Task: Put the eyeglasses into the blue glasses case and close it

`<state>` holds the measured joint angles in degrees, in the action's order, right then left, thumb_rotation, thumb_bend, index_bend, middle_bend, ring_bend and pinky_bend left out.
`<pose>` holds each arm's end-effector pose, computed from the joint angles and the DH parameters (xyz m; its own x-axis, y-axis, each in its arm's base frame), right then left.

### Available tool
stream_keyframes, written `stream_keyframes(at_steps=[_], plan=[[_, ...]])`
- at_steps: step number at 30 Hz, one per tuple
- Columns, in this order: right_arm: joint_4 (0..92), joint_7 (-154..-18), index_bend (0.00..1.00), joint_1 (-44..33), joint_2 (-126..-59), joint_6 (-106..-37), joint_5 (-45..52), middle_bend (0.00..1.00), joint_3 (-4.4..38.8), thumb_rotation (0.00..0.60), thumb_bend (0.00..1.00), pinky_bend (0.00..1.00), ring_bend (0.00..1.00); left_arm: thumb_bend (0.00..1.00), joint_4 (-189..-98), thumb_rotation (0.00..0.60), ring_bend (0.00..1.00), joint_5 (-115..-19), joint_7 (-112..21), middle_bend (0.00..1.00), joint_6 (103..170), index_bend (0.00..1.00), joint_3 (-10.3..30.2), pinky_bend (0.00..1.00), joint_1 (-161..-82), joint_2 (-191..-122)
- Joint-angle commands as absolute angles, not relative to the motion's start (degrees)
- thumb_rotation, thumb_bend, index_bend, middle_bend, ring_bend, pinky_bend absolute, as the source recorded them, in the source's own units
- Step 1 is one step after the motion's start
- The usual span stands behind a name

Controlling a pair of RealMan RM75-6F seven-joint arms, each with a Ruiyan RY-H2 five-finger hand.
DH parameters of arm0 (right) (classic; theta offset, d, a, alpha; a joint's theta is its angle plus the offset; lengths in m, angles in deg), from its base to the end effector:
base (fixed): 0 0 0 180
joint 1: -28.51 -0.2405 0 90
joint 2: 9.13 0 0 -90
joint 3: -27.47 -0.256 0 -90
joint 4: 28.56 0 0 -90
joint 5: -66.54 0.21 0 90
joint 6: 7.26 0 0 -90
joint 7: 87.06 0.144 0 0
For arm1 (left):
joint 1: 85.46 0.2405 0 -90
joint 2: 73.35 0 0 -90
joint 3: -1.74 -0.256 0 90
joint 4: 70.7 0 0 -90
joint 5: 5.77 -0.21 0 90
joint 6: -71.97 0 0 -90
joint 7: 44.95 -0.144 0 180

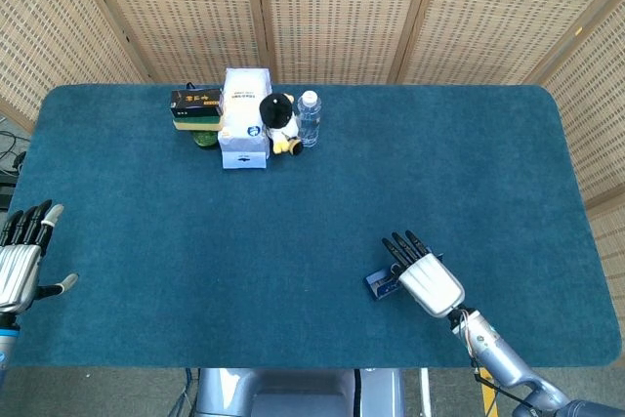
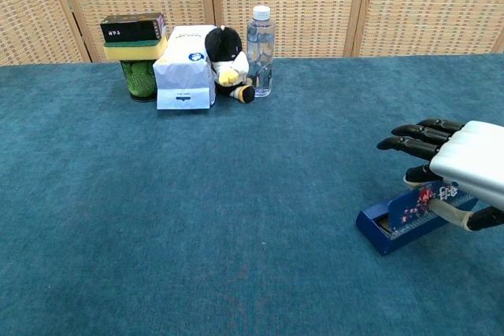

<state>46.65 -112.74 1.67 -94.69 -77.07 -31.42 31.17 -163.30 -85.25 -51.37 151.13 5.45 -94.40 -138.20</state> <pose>-0.2360 -0.2506 0.0009 0.7773 0.0655 0.6257 -0.4754 -0.5903 0.6523 -0.3143 0.2055 0.1488 0.4654 0.0689 0.8824 0.8833 0.0277 -0.4680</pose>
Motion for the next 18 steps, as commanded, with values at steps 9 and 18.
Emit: stream_keyframes(at_steps=[9, 18], plan=[[45.0, -116.0, 0.63, 0.7, -96.8, -76.2, -31.7, 0.1, 30.1, 0.6, 0.55, 0.11, 0.0, 0.0, -163.3, 0.6, 0.0, -85.1, -51.1, 0.0, 151.0, 0.0, 5.5, 0.0, -94.4, -138.1], [42.0, -112.9, 0.13, 1.1, -99.5, -79.7, -32.4, 0.08, 28.7, 0.6, 0.2, 0.11, 0.0, 0.0, -163.3, 0.6, 0.0, -85.0, -51.0, 0.0, 151.0, 0.0, 5.5, 0.0, -94.4, -138.1]])
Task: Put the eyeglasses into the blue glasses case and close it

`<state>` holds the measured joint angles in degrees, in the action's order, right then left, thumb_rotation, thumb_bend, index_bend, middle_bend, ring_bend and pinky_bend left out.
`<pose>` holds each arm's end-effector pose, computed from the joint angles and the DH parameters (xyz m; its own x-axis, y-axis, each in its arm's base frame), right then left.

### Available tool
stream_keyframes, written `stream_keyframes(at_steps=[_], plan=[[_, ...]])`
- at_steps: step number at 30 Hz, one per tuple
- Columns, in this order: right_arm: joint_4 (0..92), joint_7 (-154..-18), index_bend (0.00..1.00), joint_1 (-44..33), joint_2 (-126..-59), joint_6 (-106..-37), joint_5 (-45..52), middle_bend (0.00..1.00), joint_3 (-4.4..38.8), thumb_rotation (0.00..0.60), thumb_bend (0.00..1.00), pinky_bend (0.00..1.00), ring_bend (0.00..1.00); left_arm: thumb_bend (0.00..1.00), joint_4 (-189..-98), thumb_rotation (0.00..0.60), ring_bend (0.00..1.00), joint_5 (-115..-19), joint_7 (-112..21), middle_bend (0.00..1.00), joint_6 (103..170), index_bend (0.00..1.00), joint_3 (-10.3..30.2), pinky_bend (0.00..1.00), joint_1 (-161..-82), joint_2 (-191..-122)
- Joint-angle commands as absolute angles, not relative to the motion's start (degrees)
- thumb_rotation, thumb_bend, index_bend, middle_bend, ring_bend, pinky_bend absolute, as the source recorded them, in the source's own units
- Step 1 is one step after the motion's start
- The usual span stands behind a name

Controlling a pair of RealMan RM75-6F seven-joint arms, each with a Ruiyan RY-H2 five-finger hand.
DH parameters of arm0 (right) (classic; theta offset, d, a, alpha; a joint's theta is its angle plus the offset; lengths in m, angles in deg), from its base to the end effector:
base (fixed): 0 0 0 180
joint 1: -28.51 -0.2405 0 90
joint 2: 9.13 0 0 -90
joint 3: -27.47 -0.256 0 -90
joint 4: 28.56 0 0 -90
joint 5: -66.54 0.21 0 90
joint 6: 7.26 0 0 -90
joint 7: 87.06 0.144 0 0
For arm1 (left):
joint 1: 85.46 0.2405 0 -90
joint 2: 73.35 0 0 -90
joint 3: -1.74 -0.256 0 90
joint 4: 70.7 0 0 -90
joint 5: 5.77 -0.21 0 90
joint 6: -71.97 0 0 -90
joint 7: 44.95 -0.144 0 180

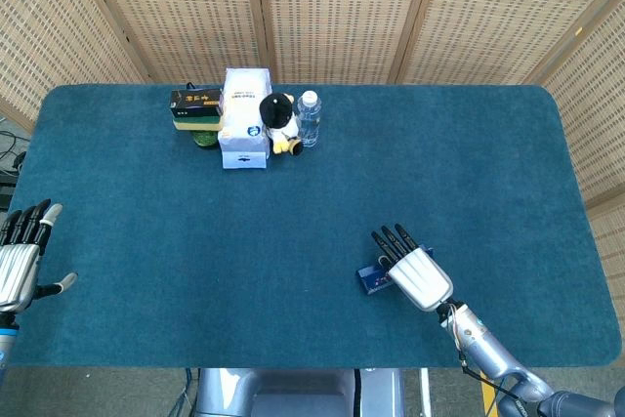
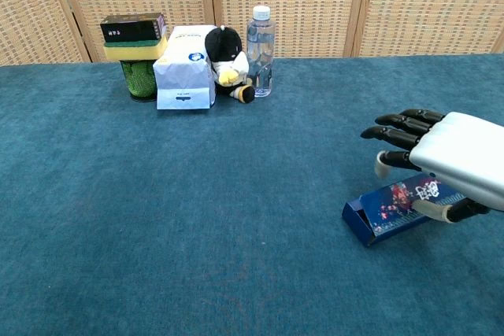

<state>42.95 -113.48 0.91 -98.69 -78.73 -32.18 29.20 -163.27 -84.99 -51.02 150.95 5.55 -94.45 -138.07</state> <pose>-0.2241 -0.2609 -0.0101 0.7571 0.1324 0.6398 -0.4658 -0.5773 0.6707 -0.3151 0.2062 0.1497 0.4614 0.0698 0.8845 0.8851 0.0318 -0.4642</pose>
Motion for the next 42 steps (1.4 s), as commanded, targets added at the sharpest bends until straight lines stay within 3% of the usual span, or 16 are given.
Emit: stream_keyframes(at_steps=[1, 10, 13, 16, 20, 23, 33, 38, 42], plan=[[41.8, -112.8, 0.13, 1.1, -99.8, -80.1, -32.4, 0.08, 28.5, 0.6, 0.17, 0.11, 0.0, 0.0, -163.3, 0.6, 0.0, -85.0, -51.0, 0.0, 151.0, 0.0, 5.5, 0.0, -94.5, -138.1], [41.3, -111.9, 0.13, 1.3, -100.5, -83.5, -32.6, 0.07, 26.7, 0.6, 0.11, 0.11, 0.0, 0.0, -163.3, 0.6, 0.0, -85.0, -51.0, 0.0, 151.1, 0.0, 5.5, 0.0, -94.4, -138.1], [44.2, -110.3, 0.07, 1.2, -98.5, -83.1, -32.0, 0.01, 26.4, 0.6, 0.11, 0.11, 0.0, 0.0, -163.2, 0.6, 0.0, -84.9, -51.0, 0.0, 151.0, 0.0, 5.6, 0.0, -94.5, -138.1], [50.9, -108.5, 0.0, 0.0, -93.1, -77.4, -29.5, 0.0, 27.0, 0.6, 0.1, 0.05, 0.0, 0.0, -163.2, 0.6, 0.0, -84.9, -51.1, 0.0, 150.8, 0.0, 5.5, 0.0, -94.5, -138.1], [60.5, -106.0, 0.0, -3.9, -83.9, -65.0, -24.9, 0.0, 28.1, 0.6, 0.11, 0.04, 0.0, 0.0, -163.4, 0.6, 0.0, -85.1, -51.2, 0.0, 150.9, 0.0, 5.5, 0.0, -94.5, -138.1], [62.4, -104.9, 0.0, -6.3, -81.2, -59.4, -23.2, 0.0, 28.3, 0.6, 0.13, 0.04, 0.0, 0.0, -163.4, 0.6, 0.0, -85.1, -51.3, 0.0, 151.1, 0.0, 5.5, 0.0, -94.4, -138.1], [58.7, -106.3, 0.0, -9.9, -84.6, -52.1, -18.9, 0.0, 27.7, 0.6, 0.21, 0.04, 0.0, 0.0, -163.4, 0.6, 0.0, -84.9, -51.3, 0.0, 150.9, 0.0, 5.5, 0.0, -94.5, -138.2], [56.9, -106.9, 0.0, -10.3, -86.5, -52.5, -18.2, 0.1, 27.1, 0.6, 0.23, 0.03, 0.0, 0.0, -163.3, 0.6, 0.0, -84.8, -51.0, 0.0, 151.0, 0.0, 5.6, 0.0, -94.5, -138.1], [55.3, -107.5, 0.1, -10.2, -87.9, -53.3, -17.7, 0.2, 26.9, 0.6, 0.23, 0.04, 0.0, 0.0, -163.3, 0.6, 0.0, -84.8, -50.8, 0.0, 150.9, 0.0, 5.6, 0.0, -94.5, -138.0]])
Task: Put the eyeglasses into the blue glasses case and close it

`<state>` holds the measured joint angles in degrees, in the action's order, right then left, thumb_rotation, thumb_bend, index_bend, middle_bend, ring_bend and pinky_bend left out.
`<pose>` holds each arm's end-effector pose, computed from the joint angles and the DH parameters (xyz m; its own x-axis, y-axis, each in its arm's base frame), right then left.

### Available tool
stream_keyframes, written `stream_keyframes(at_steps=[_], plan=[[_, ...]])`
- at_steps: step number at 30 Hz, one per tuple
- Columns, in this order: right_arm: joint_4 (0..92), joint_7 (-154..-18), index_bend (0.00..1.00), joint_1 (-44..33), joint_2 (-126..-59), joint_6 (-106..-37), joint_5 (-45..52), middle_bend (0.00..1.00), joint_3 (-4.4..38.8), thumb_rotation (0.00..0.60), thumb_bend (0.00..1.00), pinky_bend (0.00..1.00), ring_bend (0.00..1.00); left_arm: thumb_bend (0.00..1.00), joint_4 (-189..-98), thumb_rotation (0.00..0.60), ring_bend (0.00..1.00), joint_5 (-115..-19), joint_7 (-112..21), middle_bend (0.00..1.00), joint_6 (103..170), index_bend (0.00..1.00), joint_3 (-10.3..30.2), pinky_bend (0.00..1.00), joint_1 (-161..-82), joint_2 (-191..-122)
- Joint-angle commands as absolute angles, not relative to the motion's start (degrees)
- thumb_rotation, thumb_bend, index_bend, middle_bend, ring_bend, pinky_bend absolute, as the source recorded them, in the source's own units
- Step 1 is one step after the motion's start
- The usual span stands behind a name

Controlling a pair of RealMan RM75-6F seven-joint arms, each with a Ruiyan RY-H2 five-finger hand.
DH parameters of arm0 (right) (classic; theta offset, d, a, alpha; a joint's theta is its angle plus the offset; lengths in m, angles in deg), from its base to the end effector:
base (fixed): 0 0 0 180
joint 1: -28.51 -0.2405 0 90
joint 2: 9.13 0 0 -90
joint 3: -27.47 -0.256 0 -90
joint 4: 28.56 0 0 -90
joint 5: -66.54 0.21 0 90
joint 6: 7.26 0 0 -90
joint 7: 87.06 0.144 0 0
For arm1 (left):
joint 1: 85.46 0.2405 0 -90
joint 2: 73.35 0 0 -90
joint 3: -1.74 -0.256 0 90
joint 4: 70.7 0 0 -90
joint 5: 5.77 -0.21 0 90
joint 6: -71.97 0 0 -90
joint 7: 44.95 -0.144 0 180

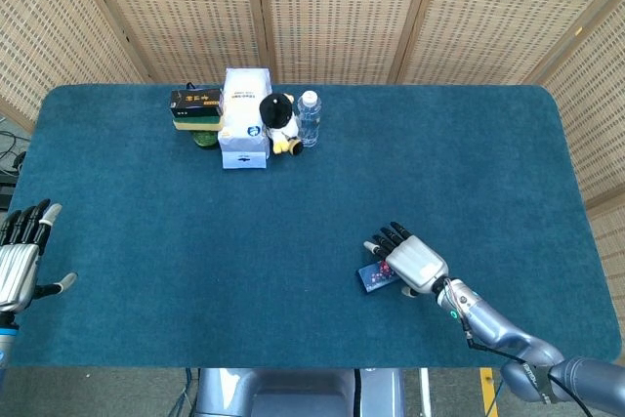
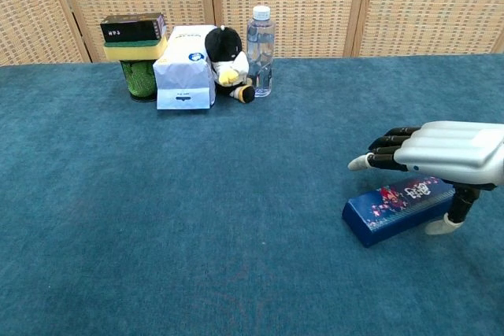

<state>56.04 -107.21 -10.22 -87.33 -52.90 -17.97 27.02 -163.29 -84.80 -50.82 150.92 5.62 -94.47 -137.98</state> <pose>-0.2087 -0.3019 -0.0002 0.7907 -0.2392 0.5636 -0.5644 -0.6415 0.5196 -0.3154 0.2065 0.1505 0.4586 0.0690 0.8859 0.8864 0.0351 -0.4616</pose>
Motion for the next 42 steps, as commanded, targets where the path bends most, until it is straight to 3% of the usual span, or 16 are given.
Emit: stream_keyframes(at_steps=[1, 10, 18, 21, 23, 25, 28, 36, 42], plan=[[55.0, -107.7, 0.13, -10.2, -88.2, -53.4, -17.6, 0.23, 26.9, 0.6, 0.24, 0.04, 0.0, 0.0, -163.3, 0.6, 0.0, -84.8, -50.7, 0.0, 150.9, 0.0, 5.6, 0.0, -94.5, -137.9], [52.0, -106.0, 0.37, -10.2, -90.5, -55.2, -18.4, 0.42, 27.0, 0.6, 0.28, 0.04, 0.0, 0.0, -163.3, 0.6, 0.0, -84.7, -50.9, 0.0, 151.0, 0.0, 5.7, 0.0, -94.5, -138.0], [50.2, -104.8, 0.44, -10.0, -91.7, -56.7, -19.6, 0.47, 27.5, 0.6, 0.34, 0.04, 0.03, 0.0, -163.2, 0.6, 0.0, -84.5, -51.1, 0.0, 150.9, 0.0, 5.7, 0.0, -94.5, -138.1], [50.1, -104.7, 0.43, -10.1, -91.8, -56.8, -19.7, 0.44, 27.7, 0.6, 0.33, 0.03, 0.03, 0.0, -163.2, 0.6, 0.0, -84.5, -51.1, 0.0, 150.9, 0.0, 5.7, 0.0, -94.5, -138.1], [50.2, -104.6, 0.36, -10.1, -91.7, -56.6, -19.6, 0.34, 27.8, 0.6, 0.29, 0.03, 0.03, 0.0, -163.2, 0.6, 0.0, -84.5, -51.1, 0.0, 150.9, 0.0, 5.7, 0.0, -94.5, -138.1], [51.0, -103.9, 0.17, -10.3, -91.2, -55.7, -19.4, 0.17, 28.1, 0.6, 0.18, 0.03, 0.02, 0.0, -163.2, 0.6, 0.0, -84.5, -51.0, 0.0, 151.0, 0.0, 5.7, 0.0, -94.4, -138.1], [52.8, -101.8, 0.01, -10.6, -90.0, -55.1, -19.3, 0.03, 28.3, 0.6, 0.06, 0.03, 0.0, 0.0, -163.2, 0.6, 0.0, -84.6, -50.9, 0.0, 151.0, 0.0, 5.7, 0.0, -94.4, -138.0], [62.8, -102.3, 0.0, -8.3, -81.7, -60.9, -20.3, 0.0, 28.0, 0.6, 0.05, 0.04, 0.0, 0.0, -163.9, 0.6, 0.0, -85.5, -49.8, 0.0, 151.9, 0.0, 5.5, 0.0, -94.1, -137.4], [72.7, -101.2, 0.0, 0.5, -72.3, -75.8, -22.8, 0.0, 29.4, 0.6, 0.05, 0.03, 0.0, 0.0, -164.3, 0.6, 0.0, -87.0, -48.7, 0.0, 152.8, 0.0, 5.1, 0.0, -93.6, -136.7]])
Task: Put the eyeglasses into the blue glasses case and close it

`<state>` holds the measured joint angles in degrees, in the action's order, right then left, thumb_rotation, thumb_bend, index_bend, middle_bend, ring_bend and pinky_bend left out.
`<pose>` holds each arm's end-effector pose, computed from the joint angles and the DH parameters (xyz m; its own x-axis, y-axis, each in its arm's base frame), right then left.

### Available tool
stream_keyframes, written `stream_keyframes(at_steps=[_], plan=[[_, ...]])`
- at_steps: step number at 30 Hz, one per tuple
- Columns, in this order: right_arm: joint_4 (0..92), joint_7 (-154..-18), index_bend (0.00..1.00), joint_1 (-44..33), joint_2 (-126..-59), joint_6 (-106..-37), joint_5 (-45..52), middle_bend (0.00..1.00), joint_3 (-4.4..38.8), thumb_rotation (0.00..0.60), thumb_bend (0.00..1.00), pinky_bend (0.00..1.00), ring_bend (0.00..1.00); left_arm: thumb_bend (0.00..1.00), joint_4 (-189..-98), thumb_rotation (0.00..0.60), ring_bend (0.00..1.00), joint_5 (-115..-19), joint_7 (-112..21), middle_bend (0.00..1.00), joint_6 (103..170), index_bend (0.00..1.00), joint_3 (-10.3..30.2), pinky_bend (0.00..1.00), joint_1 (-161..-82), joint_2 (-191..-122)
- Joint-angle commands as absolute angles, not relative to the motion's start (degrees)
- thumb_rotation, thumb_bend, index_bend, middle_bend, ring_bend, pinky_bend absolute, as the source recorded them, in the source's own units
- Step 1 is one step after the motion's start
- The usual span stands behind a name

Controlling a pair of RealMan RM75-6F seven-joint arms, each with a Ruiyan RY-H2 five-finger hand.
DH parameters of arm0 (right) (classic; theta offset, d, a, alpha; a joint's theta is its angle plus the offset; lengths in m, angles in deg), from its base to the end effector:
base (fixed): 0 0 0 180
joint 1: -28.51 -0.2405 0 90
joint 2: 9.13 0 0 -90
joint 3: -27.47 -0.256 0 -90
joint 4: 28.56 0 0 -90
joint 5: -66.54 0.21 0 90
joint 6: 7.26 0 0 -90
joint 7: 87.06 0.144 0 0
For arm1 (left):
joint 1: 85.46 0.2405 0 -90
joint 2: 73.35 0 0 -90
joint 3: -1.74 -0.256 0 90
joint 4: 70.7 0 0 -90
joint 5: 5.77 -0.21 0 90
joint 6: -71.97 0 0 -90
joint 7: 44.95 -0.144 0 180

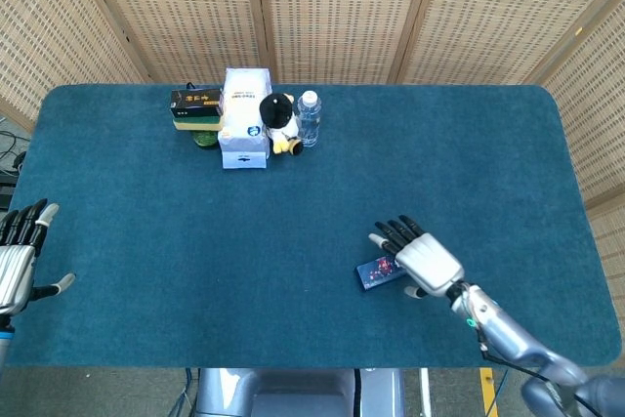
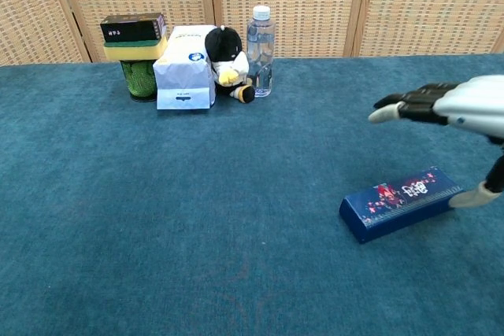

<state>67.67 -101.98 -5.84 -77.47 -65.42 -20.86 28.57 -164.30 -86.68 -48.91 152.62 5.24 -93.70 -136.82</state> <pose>-0.1985 -0.2770 0.0587 0.6665 -0.1949 0.7196 -0.6726 -0.5735 0.4677 -0.3110 0.2010 0.1567 0.4380 0.0482 0.8977 0.8982 0.0181 -0.4392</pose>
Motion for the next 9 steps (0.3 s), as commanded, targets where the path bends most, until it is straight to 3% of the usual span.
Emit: stream_keyframes(at_steps=[1, 4, 9], plan=[[72.6, -100.5, 0.0, 2.3, -72.1, -78.9, -23.1, 0.0, 29.3, 0.6, 0.03, 0.02, 0.0, 0.0, -164.3, 0.6, 0.0, -87.2, -48.6, 0.0, 153.0, 0.0, 5.1, 0.0, -93.5, -136.6], [70.7, -98.1, 0.0, 8.4, -73.4, -89.8, -23.6, 0.0, 28.6, 0.6, 0.0, 0.0, 0.0, 0.0, -164.3, 0.6, 0.0, -88.3, -48.0, 0.0, 153.6, 0.0, 4.7, 0.0, -93.3, -136.5], [68.0, -94.4, 0.0, 14.0, -74.8, -97.2, -22.7, 0.0, 28.3, 0.6, 0.0, 0.0, 0.0, 0.0, -164.2, 0.6, 0.0, -89.8, -47.4, 0.0, 154.6, 0.0, 4.3, 0.0, -92.9, -136.4]])
